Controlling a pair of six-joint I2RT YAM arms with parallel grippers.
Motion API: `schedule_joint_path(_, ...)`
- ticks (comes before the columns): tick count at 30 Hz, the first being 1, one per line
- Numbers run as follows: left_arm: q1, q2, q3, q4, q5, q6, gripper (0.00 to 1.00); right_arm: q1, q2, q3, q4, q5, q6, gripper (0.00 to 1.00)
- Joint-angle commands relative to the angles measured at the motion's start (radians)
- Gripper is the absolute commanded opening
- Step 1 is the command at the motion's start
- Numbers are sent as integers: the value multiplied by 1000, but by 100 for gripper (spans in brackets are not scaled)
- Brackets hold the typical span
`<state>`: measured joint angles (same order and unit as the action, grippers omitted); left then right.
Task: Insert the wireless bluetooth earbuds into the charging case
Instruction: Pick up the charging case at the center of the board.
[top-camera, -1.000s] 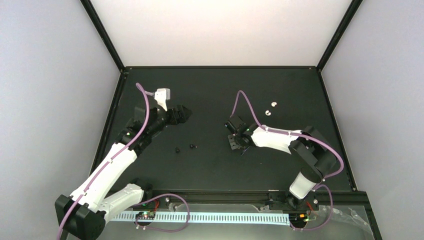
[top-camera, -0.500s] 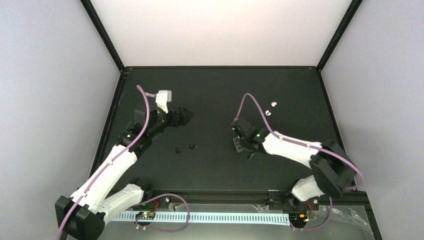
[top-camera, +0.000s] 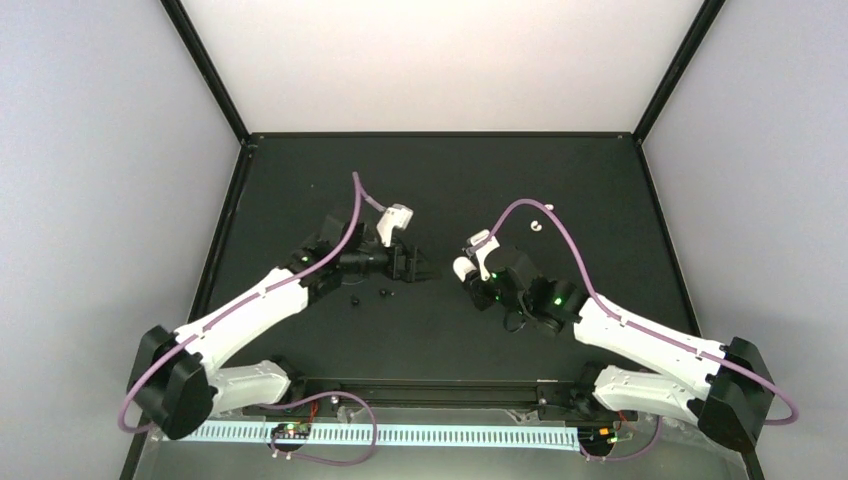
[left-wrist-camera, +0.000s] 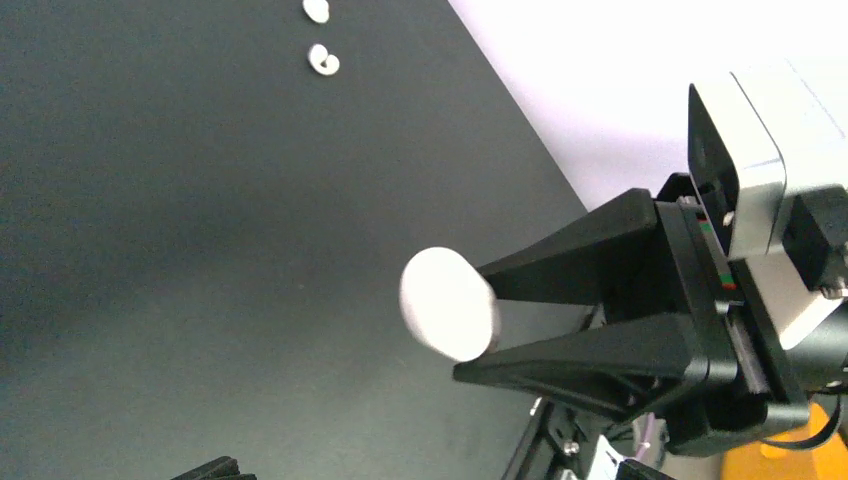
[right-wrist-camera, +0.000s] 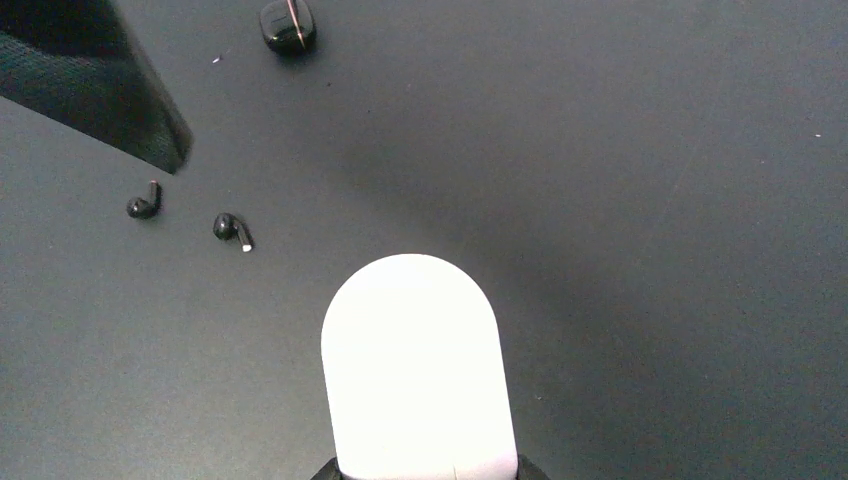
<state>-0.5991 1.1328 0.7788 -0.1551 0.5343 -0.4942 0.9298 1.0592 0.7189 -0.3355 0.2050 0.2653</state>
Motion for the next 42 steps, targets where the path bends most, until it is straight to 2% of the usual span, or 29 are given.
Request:
schedule_joint_path(1,-29,94,106,45,112,-19,96,13,-24,-11,40,-5,-25,26)
schedule_joint_path(7,-39,221,159,29,180,-14,90,16,-47,-24,59,-33,-26,26)
schedule_joint_path(12,-40,288,195,21,202,-21,81,18,-74,-33,82,-77,-34,26)
schedule_joint_path(23,-67,340,216,49,237,-40,64,20,-91,-42,104,-100,-37,26)
schedule_joint_path(33,-95,360,217,83,262,-62,43,20,-92,-44,107,-100,-39,26)
schedule_joint_path(40,-104,355,208,107,279,-72,17,20,-91,-43,108,-111,-37,27)
schedule_joint_path(42,-104,341,204,119,279,-79,13,20,-98,-42,109,-118,-35,29)
